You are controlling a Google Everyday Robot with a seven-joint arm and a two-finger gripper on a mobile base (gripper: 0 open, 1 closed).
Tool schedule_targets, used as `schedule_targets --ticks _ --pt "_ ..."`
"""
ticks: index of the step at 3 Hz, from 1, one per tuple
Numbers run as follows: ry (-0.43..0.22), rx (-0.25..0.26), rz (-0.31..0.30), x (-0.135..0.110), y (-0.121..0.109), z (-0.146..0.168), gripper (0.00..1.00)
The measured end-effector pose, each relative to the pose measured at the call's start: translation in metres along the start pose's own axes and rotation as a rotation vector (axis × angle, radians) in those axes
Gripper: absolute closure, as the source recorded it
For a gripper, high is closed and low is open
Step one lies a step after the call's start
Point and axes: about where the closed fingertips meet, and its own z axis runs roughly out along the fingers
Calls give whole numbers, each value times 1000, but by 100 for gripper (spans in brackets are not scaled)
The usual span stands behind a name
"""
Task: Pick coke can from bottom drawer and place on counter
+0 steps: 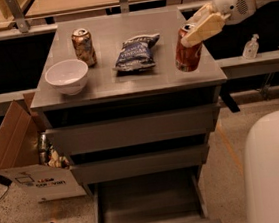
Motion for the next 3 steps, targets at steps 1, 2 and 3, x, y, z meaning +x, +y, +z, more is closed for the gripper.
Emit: schedule_targets --ticks 1,2,3 --pt "2 7 3 0 -2 1 100" --pt "32 80 35 5 -27 12 100" --pt "52 151 110 21 -50 19 82"
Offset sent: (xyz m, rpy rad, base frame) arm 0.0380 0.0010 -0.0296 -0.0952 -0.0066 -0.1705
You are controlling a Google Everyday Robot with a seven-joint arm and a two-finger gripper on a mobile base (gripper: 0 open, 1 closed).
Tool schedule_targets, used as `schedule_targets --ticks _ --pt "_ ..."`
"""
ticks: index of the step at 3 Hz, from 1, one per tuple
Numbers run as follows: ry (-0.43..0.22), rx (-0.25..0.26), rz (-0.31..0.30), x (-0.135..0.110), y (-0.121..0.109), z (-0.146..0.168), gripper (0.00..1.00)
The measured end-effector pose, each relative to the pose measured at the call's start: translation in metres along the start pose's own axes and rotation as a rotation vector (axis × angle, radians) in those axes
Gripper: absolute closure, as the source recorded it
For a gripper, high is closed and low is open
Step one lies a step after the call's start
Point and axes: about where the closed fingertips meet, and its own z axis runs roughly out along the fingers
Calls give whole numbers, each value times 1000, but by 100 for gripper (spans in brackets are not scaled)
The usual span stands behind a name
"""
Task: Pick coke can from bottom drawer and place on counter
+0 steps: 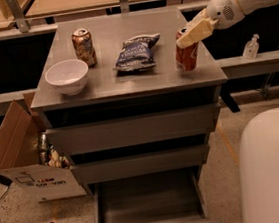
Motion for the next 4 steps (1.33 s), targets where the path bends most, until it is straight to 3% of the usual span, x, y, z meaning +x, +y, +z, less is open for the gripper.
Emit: schedule_targets --ticks 1,3,4 --pt "1 12 109 17 -11 8 59" --pt "0 5 111 16 -12 17 13" --pt "-1 2 111 16 -12 20 0"
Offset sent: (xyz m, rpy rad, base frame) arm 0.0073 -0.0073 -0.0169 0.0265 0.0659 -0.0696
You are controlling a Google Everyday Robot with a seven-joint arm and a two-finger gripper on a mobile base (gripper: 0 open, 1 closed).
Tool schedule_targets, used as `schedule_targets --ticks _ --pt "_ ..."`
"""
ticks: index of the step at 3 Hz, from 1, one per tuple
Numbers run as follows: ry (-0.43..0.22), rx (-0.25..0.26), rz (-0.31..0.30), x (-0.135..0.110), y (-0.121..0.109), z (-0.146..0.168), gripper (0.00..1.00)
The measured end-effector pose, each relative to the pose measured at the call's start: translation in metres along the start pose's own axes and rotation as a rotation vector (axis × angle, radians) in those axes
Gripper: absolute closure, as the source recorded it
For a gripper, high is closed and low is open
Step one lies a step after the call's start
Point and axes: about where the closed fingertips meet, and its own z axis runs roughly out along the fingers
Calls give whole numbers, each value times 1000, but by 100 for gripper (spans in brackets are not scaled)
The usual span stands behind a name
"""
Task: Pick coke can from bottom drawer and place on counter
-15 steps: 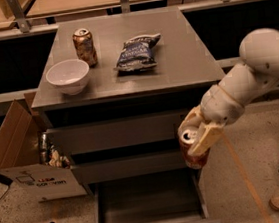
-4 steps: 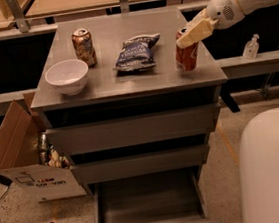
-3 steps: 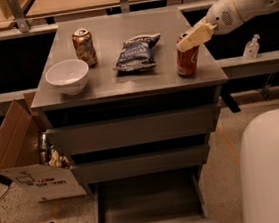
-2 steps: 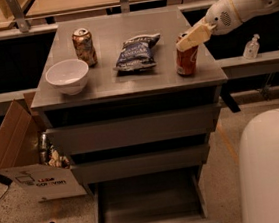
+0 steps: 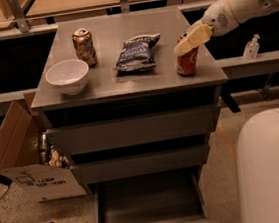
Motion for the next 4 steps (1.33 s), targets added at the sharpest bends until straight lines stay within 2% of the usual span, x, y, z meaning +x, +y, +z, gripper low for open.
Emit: schedule_targets --ticks 1,2,3,4 --pt "0 0 0 0 0 0 0" --pt "-105 -66 -53 -12 11 -4 0" --pt "-139 -90 -67 -18 15 -1 0" --pt "-137 -89 -66 -18 15 -1 0"
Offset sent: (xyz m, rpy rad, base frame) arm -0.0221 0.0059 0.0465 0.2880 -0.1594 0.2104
